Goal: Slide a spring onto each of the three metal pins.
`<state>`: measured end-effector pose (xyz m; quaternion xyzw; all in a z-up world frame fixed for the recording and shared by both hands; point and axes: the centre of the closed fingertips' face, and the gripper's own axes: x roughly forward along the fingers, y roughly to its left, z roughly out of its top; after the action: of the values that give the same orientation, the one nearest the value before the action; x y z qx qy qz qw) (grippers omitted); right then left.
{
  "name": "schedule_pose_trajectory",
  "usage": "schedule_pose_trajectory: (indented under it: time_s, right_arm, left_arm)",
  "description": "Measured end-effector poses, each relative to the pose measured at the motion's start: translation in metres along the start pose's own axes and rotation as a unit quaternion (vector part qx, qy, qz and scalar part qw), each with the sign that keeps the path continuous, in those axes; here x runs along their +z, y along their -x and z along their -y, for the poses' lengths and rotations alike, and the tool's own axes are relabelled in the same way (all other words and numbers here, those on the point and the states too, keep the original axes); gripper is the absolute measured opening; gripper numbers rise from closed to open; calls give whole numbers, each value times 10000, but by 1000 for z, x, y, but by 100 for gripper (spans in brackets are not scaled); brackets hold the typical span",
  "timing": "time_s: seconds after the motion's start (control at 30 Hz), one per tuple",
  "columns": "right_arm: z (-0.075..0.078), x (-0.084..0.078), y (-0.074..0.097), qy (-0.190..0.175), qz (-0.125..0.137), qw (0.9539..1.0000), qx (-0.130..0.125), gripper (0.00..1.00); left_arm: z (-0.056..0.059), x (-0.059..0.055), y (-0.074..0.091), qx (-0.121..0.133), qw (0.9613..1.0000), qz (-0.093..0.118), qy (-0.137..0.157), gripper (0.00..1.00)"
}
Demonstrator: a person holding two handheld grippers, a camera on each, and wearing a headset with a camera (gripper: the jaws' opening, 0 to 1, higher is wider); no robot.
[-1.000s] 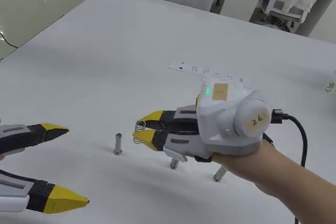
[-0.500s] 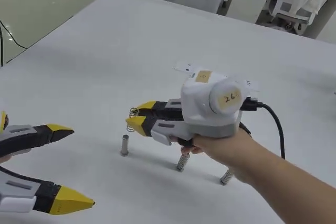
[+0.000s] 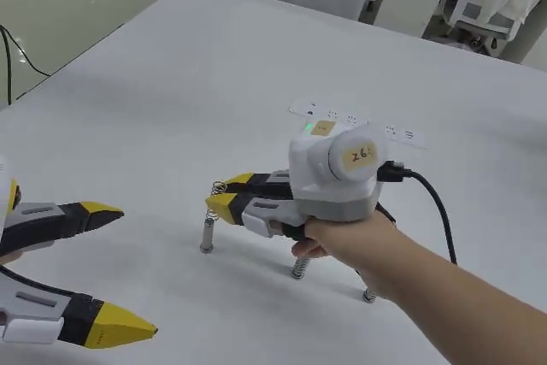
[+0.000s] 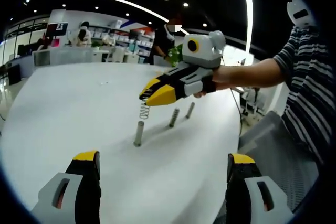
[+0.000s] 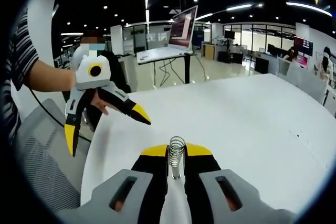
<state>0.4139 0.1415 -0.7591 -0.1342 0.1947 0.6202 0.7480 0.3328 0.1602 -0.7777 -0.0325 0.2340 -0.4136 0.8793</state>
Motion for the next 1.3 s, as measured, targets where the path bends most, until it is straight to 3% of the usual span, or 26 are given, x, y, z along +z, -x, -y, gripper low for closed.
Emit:
schedule_pose_trajectory:
  time_s: [0.27,0.43,0.67,0.8,0.93,1.17,1.3]
  right_arm:
    - [1,-7,-5,68,-91,9999,-15,8]
    - [0,-14,-9,69,-170,9998,-48,8]
    - [-6,-31,-18,362,-490,9981,-72,8]
    - [-8,-38,-24,346,-584,9977,-54,8]
    - [-9,-50,-28,566,-895,9943,-119,8]
    - [-11,-63,-33,535,-1051,9929,-180,8]
    - [-12,-61,-32,564,-1019,9930,-194,8]
  left_arm:
    - [-1,2,0,23,10000,50,4,98]
    - [0,-2,-1,28,10000,33,46,97]
    - [1,-4,-1,36,10000,5,74,97]
    - [1,-4,-2,50,9999,28,86,97]
    - [3,-5,-4,33,10000,25,84,97]
    - [3,-2,-7,29,9999,67,81,97]
    - [3,0,-8,28,9999,93,81,97]
